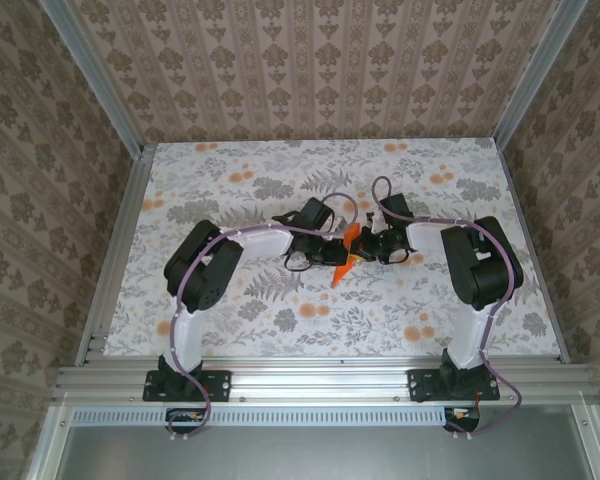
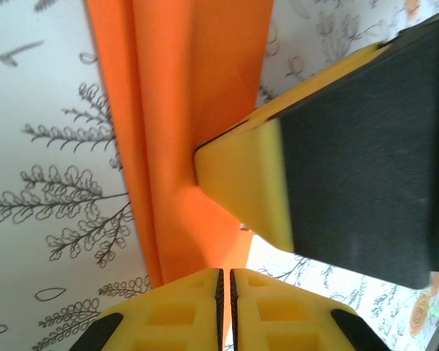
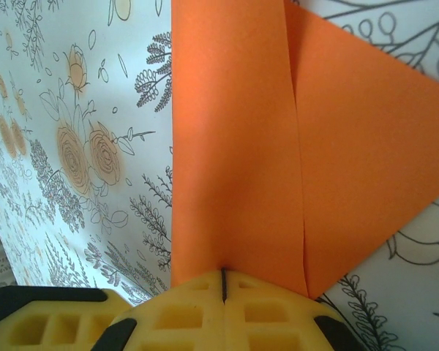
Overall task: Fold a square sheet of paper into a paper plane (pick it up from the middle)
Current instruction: Fold the wing for the fifth time at the center of the table.
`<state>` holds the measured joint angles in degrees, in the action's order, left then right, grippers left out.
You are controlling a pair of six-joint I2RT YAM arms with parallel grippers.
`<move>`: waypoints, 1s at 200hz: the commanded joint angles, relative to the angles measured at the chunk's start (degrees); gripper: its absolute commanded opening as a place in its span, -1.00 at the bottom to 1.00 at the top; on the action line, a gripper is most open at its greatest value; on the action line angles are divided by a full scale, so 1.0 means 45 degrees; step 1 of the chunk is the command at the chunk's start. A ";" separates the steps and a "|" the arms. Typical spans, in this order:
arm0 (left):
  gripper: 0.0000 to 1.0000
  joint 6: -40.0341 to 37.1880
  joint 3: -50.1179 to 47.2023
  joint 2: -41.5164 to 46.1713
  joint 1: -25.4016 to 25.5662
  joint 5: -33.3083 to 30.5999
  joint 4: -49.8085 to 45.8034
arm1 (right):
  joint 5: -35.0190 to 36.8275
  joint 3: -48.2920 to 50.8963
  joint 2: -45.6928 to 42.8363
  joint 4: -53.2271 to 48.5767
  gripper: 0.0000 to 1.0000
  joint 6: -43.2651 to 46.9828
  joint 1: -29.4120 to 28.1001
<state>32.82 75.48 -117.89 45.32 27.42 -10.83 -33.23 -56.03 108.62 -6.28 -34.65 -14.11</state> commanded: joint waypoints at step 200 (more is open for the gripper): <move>-0.81 -0.1047 -0.1520 0.1282 0.0593 -0.0203 -0.2207 | 0.2785 0.0019 0.1787 -0.2569 -0.94 -0.0009 -0.0065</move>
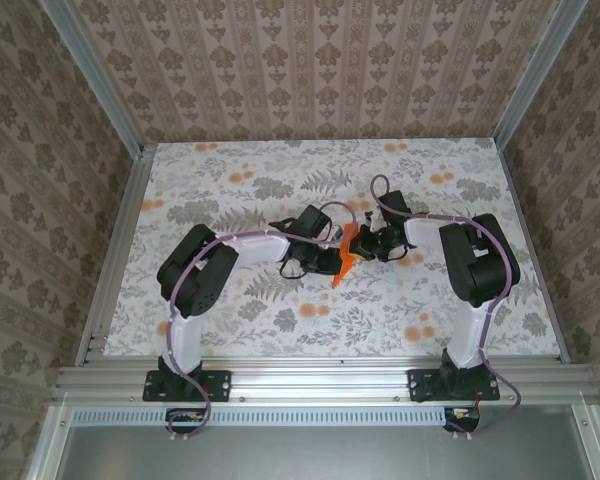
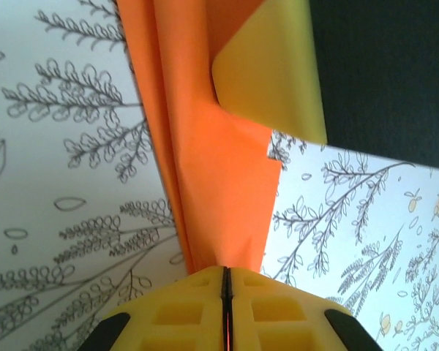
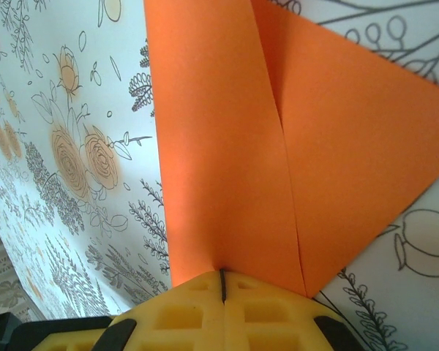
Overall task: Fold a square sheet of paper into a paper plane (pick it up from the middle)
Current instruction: Fold the wing for the fifth time at the center of the table.
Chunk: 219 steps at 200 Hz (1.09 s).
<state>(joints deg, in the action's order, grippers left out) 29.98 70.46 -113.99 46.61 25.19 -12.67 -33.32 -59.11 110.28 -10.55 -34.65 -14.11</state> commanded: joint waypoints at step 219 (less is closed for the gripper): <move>-0.80 0.0449 -0.0981 0.0216 0.0368 0.0242 -0.0545 | 0.3144 0.0537 0.1816 -0.1931 -0.95 -0.0092 -0.0059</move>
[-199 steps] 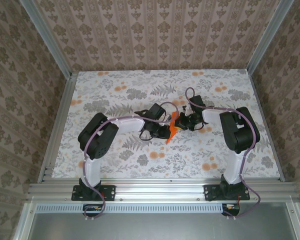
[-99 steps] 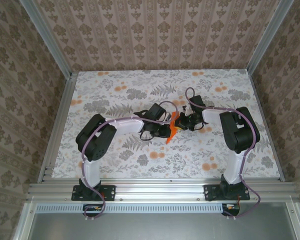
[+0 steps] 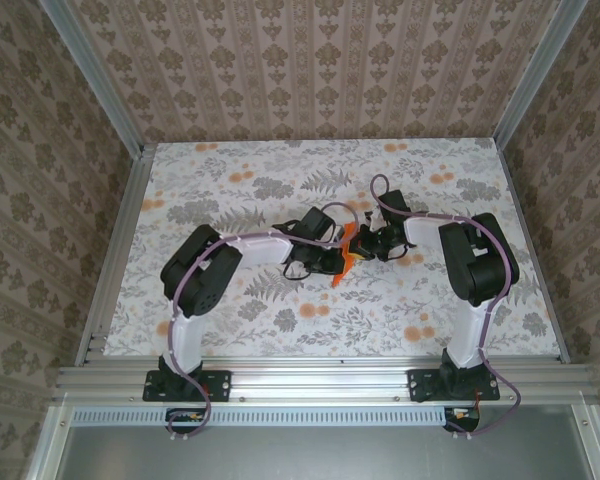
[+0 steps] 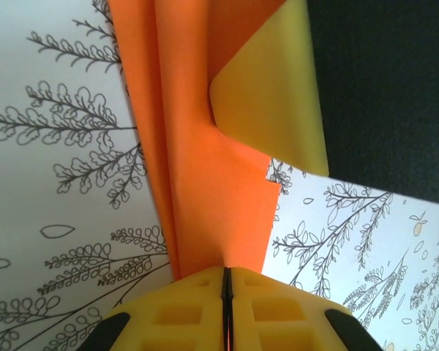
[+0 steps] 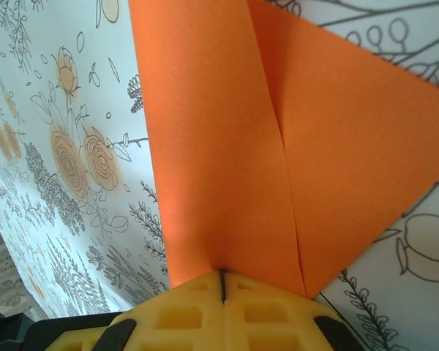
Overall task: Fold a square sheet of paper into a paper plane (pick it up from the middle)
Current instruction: Fold the wing for the fifth time at the center of the table.
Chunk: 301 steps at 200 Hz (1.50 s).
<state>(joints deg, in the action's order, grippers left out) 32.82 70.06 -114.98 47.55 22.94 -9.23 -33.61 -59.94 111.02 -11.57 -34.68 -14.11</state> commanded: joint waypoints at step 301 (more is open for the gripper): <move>-0.83 -0.0783 -0.1495 0.1784 0.1389 0.0338 -0.2791 | 0.3500 0.0720 0.1754 -0.1806 -0.97 -0.0205 -0.0048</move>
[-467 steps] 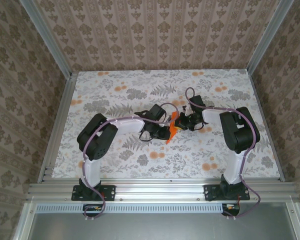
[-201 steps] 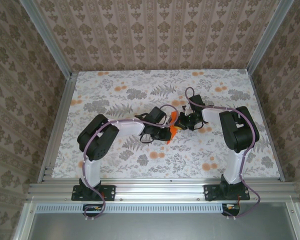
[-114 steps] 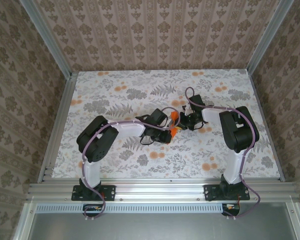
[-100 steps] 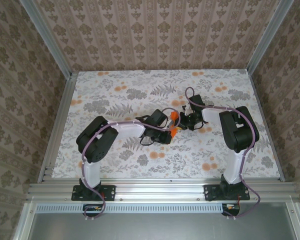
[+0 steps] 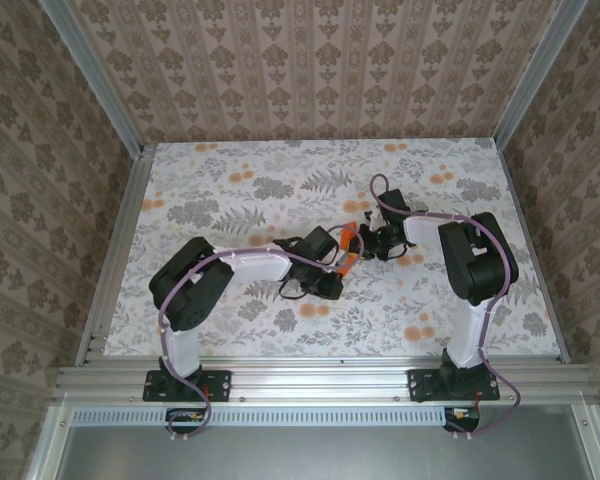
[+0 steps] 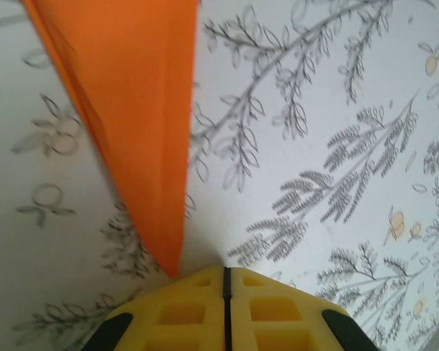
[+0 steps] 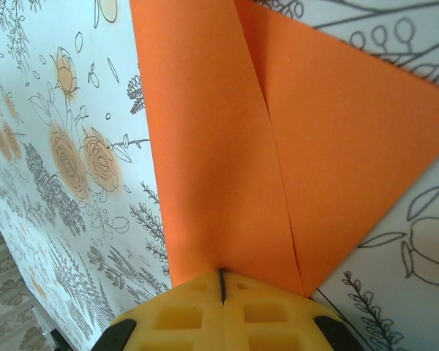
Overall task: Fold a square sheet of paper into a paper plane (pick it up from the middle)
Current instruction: Fold the wing for the fifth time at the center of the table.
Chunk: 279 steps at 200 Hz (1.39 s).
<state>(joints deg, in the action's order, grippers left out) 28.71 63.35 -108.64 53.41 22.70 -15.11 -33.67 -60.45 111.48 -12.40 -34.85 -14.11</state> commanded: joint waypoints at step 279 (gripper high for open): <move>-0.83 0.1706 -0.1225 0.0450 0.0025 -0.0632 -0.0632 | 0.3468 0.0752 0.1731 -0.1593 -0.97 -0.0183 -0.0060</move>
<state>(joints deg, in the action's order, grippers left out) 35.44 61.14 -108.18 52.21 19.03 -8.75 -33.69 -60.66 111.61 -12.49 -34.87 -14.11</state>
